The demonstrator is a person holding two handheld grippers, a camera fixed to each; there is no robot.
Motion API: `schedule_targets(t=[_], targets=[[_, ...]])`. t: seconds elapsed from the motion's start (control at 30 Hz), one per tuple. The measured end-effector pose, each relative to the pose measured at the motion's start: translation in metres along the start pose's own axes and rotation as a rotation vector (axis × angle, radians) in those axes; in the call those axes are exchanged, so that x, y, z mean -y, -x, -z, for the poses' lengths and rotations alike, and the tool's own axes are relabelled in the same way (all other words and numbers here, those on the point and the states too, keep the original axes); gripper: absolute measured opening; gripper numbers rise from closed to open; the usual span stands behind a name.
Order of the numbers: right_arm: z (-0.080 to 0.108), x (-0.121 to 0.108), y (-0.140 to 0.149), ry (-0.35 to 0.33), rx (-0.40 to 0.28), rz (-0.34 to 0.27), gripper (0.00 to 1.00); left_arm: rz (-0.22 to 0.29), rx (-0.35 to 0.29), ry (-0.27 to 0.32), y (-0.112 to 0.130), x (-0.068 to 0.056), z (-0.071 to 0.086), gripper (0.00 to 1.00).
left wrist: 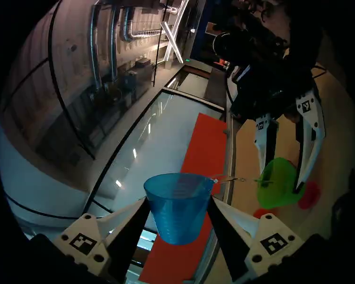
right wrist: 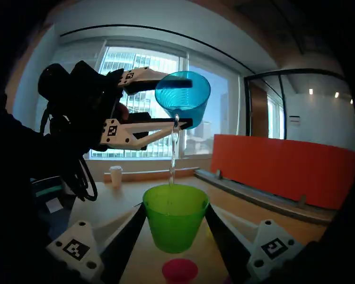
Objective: Pour water
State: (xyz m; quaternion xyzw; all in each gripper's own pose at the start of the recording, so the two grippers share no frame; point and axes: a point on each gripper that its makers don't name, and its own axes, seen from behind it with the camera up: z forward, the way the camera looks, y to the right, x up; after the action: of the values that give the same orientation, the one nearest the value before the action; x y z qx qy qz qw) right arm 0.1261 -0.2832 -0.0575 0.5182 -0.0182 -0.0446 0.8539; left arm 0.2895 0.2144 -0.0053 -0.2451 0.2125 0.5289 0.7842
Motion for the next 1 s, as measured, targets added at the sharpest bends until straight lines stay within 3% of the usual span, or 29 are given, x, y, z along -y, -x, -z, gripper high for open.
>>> schedule_targets(t=[0.5, 1.0], targets=[[0.001, 0.0, -0.002, 0.002, -0.004, 0.005, 0.9, -0.045, 0.001, -0.01, -0.001, 0.002, 0.0, 0.83], [0.003, 0.002, -0.004, -0.003, -0.011, 0.004, 0.9, -0.106, 0.002, -0.024, -0.006, 0.013, -0.001, 0.83]])
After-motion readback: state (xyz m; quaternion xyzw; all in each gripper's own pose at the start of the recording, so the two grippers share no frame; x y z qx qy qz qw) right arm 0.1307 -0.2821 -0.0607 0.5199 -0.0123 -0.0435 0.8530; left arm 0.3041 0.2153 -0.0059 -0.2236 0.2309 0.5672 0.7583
